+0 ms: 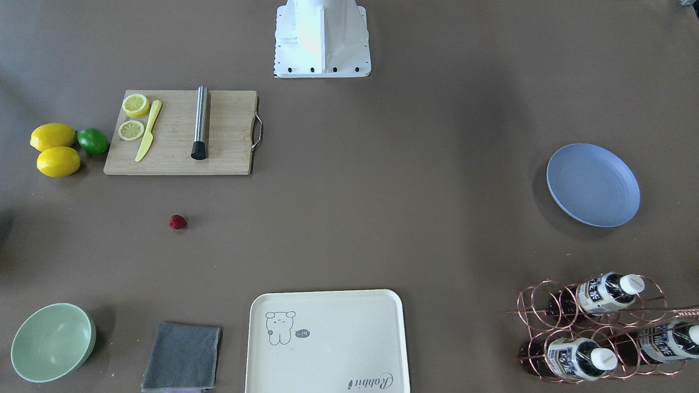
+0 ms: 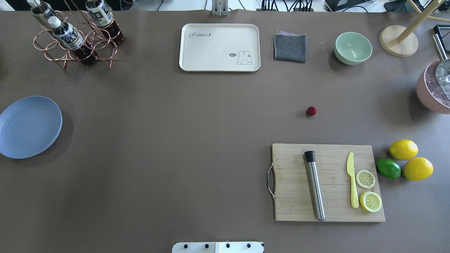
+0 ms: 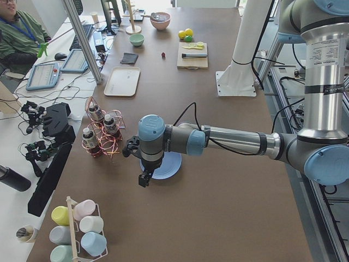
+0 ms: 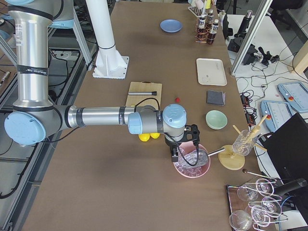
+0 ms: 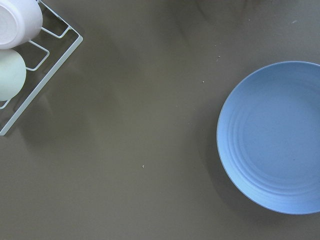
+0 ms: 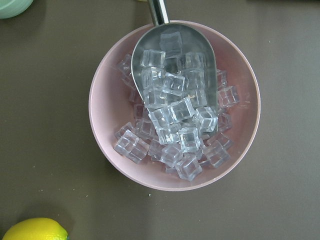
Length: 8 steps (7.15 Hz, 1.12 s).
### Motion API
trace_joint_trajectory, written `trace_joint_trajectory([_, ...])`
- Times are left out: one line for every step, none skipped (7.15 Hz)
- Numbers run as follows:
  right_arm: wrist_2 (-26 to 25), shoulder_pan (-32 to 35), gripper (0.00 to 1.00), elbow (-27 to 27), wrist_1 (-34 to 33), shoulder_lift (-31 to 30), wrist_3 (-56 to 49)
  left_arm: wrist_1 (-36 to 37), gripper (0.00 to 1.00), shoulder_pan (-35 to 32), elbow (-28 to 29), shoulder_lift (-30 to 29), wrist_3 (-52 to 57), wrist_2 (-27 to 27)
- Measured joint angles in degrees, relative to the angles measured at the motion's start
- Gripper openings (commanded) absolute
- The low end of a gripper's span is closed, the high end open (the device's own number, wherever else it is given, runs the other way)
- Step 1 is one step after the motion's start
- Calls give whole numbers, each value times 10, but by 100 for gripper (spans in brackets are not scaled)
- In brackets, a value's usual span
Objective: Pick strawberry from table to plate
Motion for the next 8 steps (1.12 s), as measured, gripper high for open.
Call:
trace_joint_trajectory([0, 0, 100, 0, -1, 3, 0, 0, 98, 0, 1, 0, -1, 0])
trace_joint_trajectory([0, 0, 100, -2, -3, 9, 1, 1, 98, 0, 1, 1, -2, 0])
trace_joint_trajectory([0, 0, 100, -3, -5, 15, 7, 1, 98, -1, 1, 4, -3, 0])
trace_joint_trajectory([0, 0, 100, -3, -5, 19, 15, 2, 98, -2, 1, 7, -3, 0])
trace_joint_trajectory([1, -1, 100, -2, -5, 20, 19, 1, 98, -3, 3, 9, -3, 0])
trace_joint_trajectory([1, -1, 100, -1, -5, 20, 20, 2, 98, -3, 4, 9, -3, 1])
trace_joint_trajectory([1, -1, 100, -1, -5, 20, 21, 2, 98, -4, 3, 9, -4, 1])
trace_joint_trajectory([1, -1, 100, -2, -5, 20, 21, 2, 98, -4, 3, 8, -4, 1])
